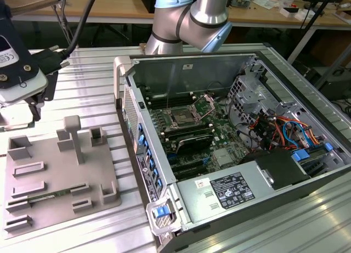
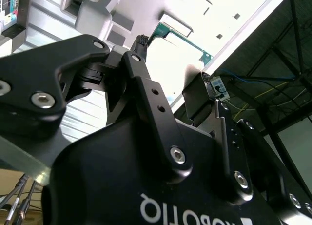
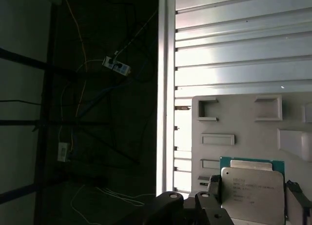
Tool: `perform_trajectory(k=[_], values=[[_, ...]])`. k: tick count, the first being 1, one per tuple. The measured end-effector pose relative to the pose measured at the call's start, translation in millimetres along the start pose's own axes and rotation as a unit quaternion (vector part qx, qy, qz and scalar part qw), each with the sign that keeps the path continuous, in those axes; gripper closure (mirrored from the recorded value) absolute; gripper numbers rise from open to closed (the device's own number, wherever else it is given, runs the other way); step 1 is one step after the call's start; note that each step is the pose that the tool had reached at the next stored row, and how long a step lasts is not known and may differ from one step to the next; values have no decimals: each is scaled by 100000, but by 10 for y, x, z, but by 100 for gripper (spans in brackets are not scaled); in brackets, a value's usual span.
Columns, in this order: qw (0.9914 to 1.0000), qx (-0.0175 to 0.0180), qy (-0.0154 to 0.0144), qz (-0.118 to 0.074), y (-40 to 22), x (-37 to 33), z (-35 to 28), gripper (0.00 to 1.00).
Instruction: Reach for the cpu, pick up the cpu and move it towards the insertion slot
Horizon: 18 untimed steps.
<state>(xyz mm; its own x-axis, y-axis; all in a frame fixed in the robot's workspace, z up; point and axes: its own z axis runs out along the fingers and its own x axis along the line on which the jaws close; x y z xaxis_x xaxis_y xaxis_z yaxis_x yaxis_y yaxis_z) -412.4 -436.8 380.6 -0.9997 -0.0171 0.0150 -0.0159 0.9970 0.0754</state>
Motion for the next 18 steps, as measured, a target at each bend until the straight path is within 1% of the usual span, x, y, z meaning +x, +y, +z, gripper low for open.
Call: perform_trajectory(k=[13, 18], values=[[100000, -2, -2, 1, -1, -41, 0, 45], [100000, -5, -4, 0, -1, -74, -1, 45]])
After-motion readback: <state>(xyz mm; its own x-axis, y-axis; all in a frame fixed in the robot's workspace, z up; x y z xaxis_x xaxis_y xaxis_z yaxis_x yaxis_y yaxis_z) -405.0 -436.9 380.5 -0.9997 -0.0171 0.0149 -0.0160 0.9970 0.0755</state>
